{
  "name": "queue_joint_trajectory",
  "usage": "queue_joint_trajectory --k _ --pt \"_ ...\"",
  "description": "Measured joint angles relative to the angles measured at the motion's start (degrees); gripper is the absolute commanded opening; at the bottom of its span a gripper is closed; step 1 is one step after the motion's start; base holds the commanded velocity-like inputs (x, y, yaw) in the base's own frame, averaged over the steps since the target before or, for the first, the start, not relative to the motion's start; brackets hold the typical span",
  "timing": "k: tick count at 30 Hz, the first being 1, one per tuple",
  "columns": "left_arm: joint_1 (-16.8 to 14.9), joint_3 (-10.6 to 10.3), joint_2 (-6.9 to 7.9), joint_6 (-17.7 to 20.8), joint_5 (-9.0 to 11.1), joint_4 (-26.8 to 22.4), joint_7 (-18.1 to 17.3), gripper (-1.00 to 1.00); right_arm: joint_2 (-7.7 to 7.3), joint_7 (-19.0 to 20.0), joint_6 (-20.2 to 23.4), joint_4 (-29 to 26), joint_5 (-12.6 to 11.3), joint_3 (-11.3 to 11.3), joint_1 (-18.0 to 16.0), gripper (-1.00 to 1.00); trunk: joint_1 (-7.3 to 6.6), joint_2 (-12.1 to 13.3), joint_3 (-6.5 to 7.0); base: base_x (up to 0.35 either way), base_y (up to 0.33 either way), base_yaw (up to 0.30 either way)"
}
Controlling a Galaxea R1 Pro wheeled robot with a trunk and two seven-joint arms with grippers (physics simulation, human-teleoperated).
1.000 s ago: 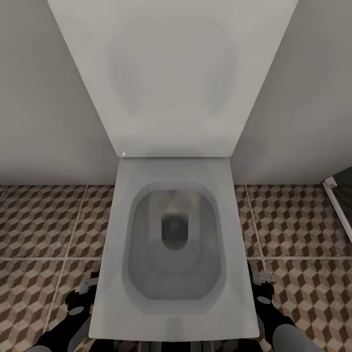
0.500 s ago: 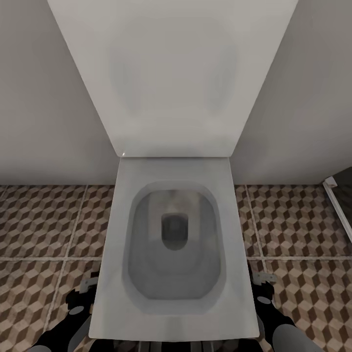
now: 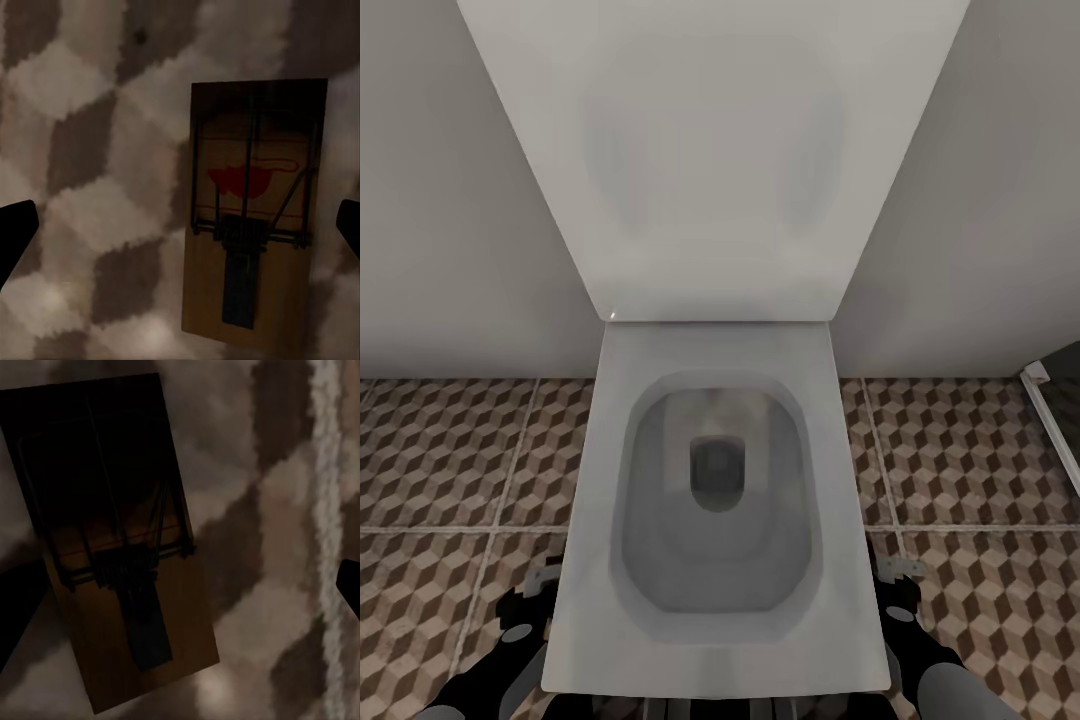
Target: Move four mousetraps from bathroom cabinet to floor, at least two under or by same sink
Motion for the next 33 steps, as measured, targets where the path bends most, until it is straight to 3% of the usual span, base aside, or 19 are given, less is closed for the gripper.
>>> queue_joint_trajectory --k 9,10,11,33 --pt "0.0 0.0 0.06 0.1 0.0 -0.4 0.0 1.0 -0.05 -0.3 -0.7 -0.2 0.0 -0.3 0.0 1.0 0.03 0.0 0.0 -0.046 0.0 0.0" --pt "0.0 0.0 0.06 0.2 0.0 -0.5 0.0 1.0 -0.05 -0.2 2.3 -1.9 -0.1 -0.3 0.0 1.0 0.03 0.0 0.0 -0.205 0.0 0.0" --pt "0.0 0.0 0.07 0.3 0.1 -0.8 0.1 1.0 -0.07 -0.5 4.3 -2.5 0.1 -0.5 0.0 1.0 0.04 0.0 -0.01 -0.256 0.0 0.0" --pt "0.0 0.3 0.33 0.3 0.2 -3.4 -0.1 1.0 -0.08 -0.6 4.1 -0.1 0.3 -0.4 0.0 1.0 0.06 0.0 0.0 -0.332 0.0 0.0"
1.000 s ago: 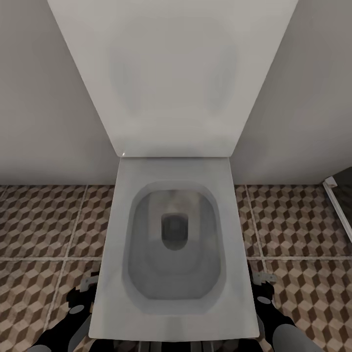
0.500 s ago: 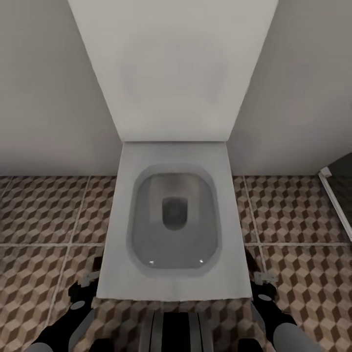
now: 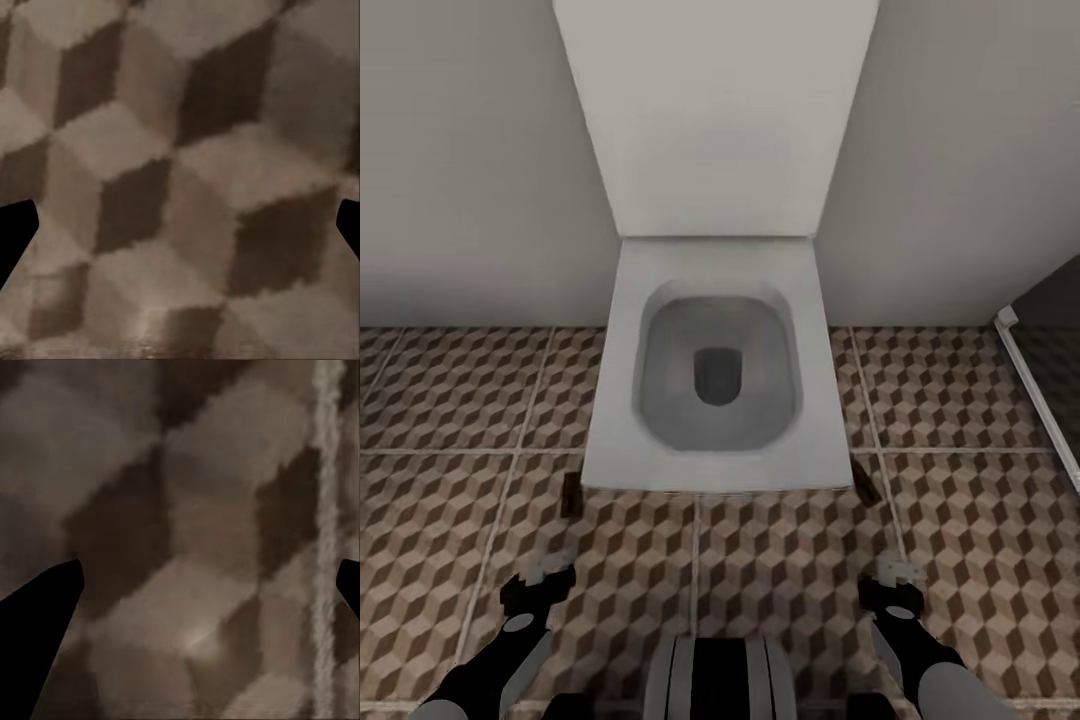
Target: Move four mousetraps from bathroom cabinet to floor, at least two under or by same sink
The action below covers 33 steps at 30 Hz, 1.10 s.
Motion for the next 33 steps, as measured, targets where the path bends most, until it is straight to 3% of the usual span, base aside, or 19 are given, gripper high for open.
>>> queue_joint_trajectory --k 33 --pt "0.0 -0.1 -0.08 0.0 0.0 -0.1 0.0 1.0 0.09 0.2 -0.1 -0.2 0.0 0.0 0.0 1.0 0.0 0.0 0.0 -0.346 0.0 0.0"
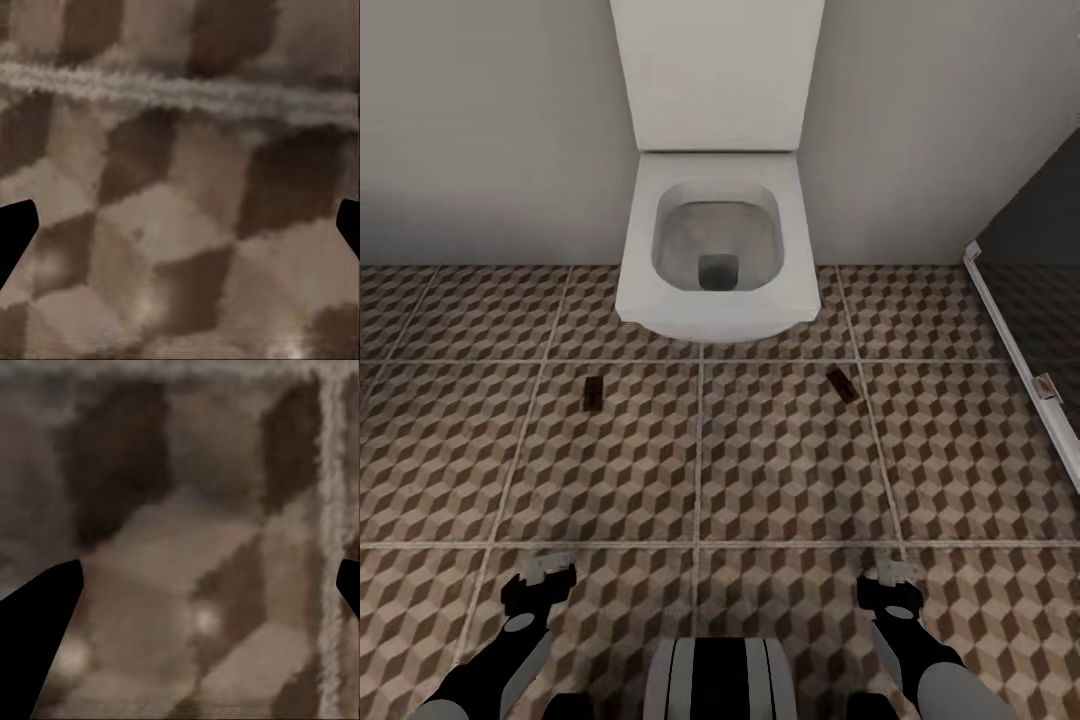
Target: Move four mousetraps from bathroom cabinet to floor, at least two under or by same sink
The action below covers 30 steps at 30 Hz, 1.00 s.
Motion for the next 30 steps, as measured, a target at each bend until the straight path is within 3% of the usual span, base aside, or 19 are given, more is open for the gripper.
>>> queue_joint_trajectory --k 30 --pt "0.0 0.1 -0.01 -0.1 0.0 0.0 0.0 1.0 0.0 -0.1 0.2 0.0 0.0 0.0 0.0 1.0 0.0 0.0 0.0 -0.346 0.0 0.0"
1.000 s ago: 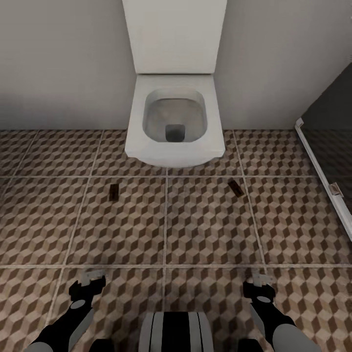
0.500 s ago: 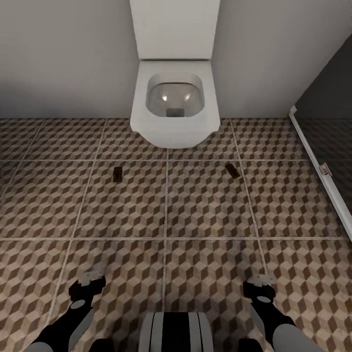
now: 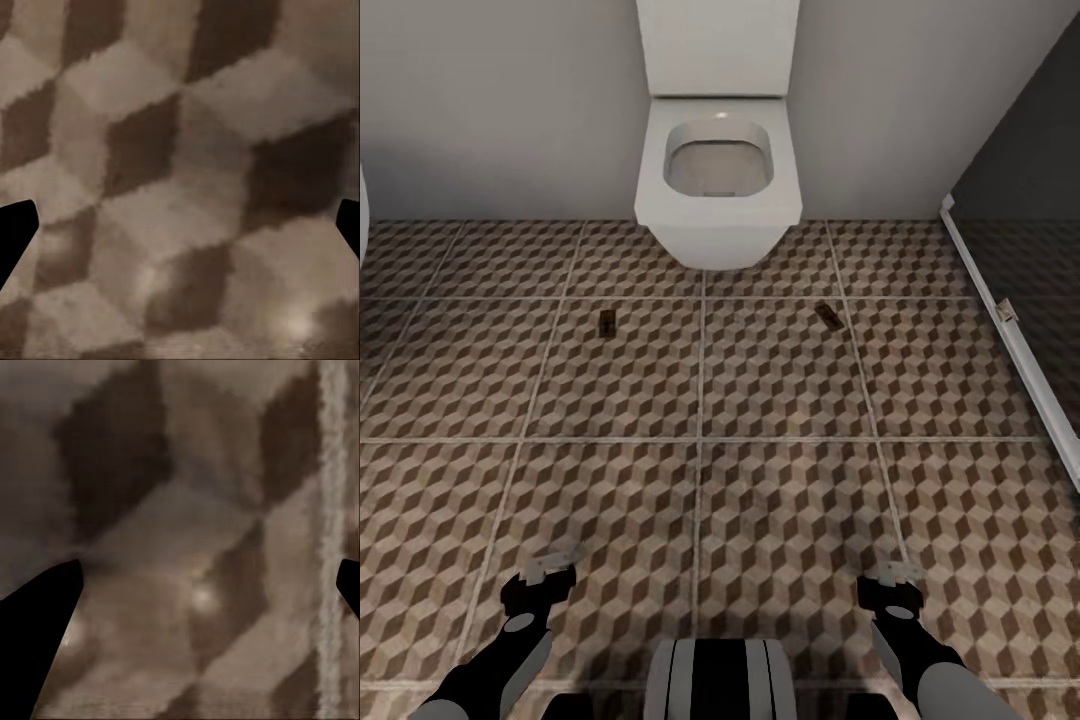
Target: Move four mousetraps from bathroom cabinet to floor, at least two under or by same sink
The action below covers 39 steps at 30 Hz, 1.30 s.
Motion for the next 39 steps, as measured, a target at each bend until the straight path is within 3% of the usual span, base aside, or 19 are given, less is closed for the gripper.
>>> queue_joint_trajectory --k 16,39 --pt "0.0 -0.3 -0.06 0.0 0.0 0.0 0.0 1.0 0.0 -0.1 -0.1 0.0 0.0 0.0 0.0 1.0 -0.02 0.0 0.0 -0.304 0.0 0.0" --pt "0.0 -0.4 -0.08 -0.2 -0.4 0.1 0.0 1.0 0.04 -0.2 0.2 0.3 0.1 -0.2 0.0 1.0 -0.08 0.0 0.43 -0.027 0.0 0.0"
